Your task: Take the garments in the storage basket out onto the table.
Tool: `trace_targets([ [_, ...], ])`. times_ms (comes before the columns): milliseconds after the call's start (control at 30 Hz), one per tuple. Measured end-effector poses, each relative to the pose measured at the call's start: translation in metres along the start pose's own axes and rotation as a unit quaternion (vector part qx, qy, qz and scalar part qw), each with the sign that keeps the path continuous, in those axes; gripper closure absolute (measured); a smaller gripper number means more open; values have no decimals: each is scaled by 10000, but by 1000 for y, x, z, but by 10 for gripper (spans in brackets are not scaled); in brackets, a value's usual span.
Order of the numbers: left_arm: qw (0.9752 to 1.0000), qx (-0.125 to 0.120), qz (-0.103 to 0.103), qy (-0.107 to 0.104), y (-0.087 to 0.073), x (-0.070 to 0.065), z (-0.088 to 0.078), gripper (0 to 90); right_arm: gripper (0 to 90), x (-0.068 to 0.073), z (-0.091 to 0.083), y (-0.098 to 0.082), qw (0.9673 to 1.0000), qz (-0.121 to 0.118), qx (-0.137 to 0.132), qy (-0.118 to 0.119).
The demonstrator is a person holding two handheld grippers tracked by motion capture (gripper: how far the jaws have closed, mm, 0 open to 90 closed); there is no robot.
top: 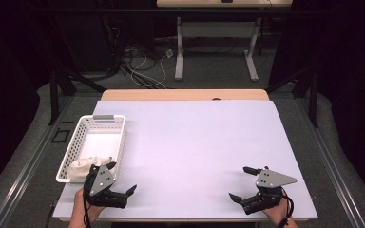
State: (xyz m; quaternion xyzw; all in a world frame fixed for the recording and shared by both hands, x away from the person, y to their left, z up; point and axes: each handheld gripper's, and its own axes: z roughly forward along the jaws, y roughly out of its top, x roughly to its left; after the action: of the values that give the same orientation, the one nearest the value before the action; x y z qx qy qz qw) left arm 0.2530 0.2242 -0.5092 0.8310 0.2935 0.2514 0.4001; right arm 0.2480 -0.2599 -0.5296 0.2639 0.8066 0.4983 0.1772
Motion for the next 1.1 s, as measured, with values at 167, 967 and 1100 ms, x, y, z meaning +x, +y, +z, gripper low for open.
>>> trace_targets([
  [167, 9999, 16, 103, 23, 7, 7, 0, 4, 0, -1, 1, 0, 10000, 0, 10, 19],
  [967, 9985, 497, 208, 128, 23, 48, -13, 4, 0, 0, 0, -2, 10000, 28, 10, -13],
  [1100, 9973, 663, 257, 180, 24, 57, -17, 3, 0, 0, 1, -2, 10000, 9, 33, -1],
])
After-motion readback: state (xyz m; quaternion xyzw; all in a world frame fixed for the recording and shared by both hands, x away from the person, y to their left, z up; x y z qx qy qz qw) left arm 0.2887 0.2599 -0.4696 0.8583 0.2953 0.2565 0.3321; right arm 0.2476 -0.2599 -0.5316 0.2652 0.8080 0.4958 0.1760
